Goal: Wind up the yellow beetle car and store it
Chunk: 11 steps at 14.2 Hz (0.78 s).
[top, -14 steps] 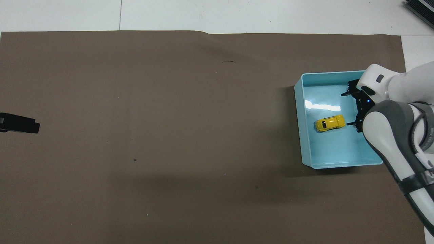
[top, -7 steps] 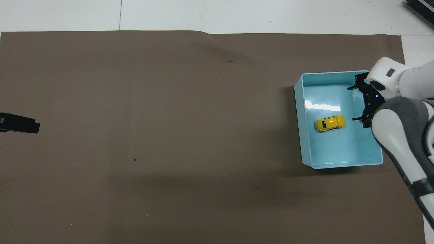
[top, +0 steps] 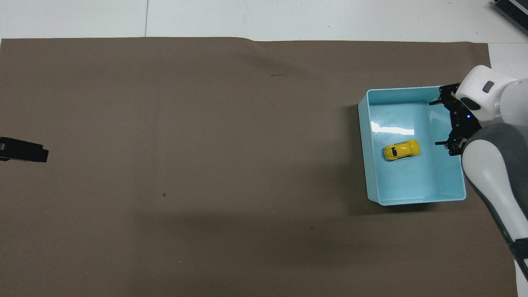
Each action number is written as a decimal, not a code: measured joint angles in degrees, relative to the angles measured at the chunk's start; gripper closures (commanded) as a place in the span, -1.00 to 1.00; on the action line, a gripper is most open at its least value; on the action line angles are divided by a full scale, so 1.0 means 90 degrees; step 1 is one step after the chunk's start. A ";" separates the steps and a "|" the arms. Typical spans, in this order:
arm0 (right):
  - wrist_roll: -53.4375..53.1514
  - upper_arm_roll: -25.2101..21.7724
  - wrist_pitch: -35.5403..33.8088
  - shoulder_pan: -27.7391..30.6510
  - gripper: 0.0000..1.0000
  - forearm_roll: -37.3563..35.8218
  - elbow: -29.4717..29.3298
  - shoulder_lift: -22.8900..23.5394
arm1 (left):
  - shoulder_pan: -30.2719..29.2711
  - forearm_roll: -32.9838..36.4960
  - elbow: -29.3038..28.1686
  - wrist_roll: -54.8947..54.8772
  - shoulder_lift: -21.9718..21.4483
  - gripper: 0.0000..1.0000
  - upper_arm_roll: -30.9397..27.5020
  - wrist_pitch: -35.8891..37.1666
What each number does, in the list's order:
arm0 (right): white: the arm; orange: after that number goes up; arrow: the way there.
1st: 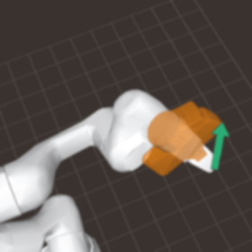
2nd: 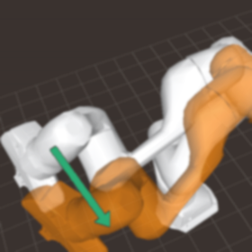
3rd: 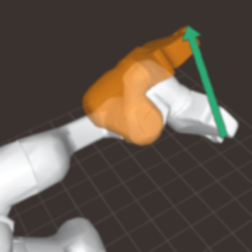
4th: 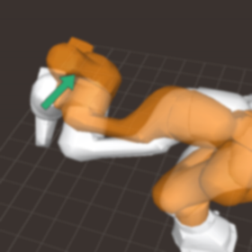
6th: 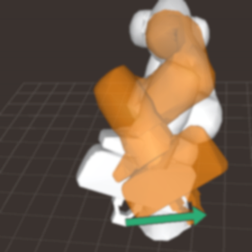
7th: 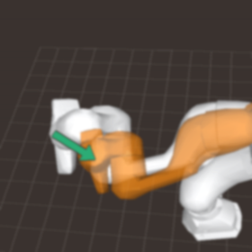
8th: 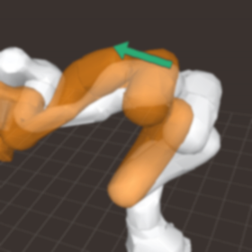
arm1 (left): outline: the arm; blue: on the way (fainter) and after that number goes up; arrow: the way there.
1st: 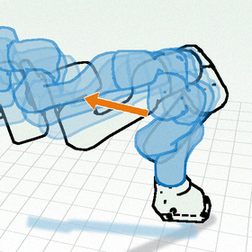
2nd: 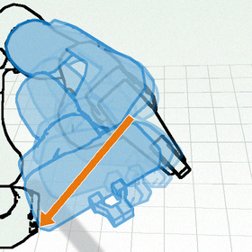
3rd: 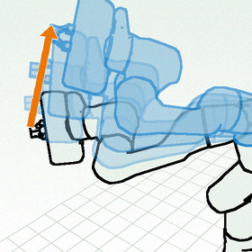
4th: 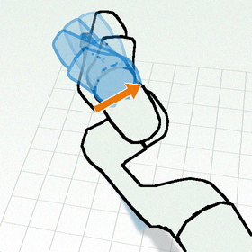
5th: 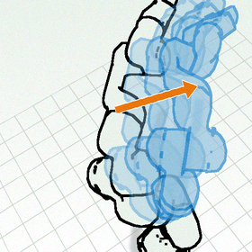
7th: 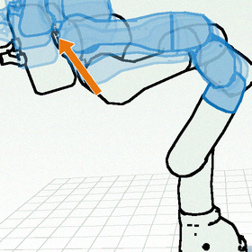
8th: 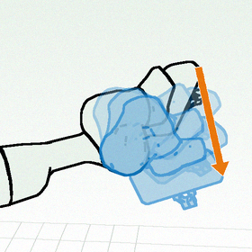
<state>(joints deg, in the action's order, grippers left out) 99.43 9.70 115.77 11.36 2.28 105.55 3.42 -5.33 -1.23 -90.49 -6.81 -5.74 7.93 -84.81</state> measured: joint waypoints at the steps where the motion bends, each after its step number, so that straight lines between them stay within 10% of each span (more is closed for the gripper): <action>1: 0.0000 0.0003 0.0005 0.0000 -1.00 0.0000 -0.0002 0.0000 | 0.0000 0.0000 0.0000 0.0000 0.0000 -1.00 0.0000 0.0000; 11: -0.0160 -0.0474 0.0025 -0.0531 -1.00 0.0003 -0.0207 -0.0111 | 0.0000 0.0000 0.0000 0.0000 0.0000 -1.00 0.0000 0.0000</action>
<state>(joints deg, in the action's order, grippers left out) 97.99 5.43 115.99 6.58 2.30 103.69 2.42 -5.33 -1.23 -90.49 -6.81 -5.74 7.93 -84.81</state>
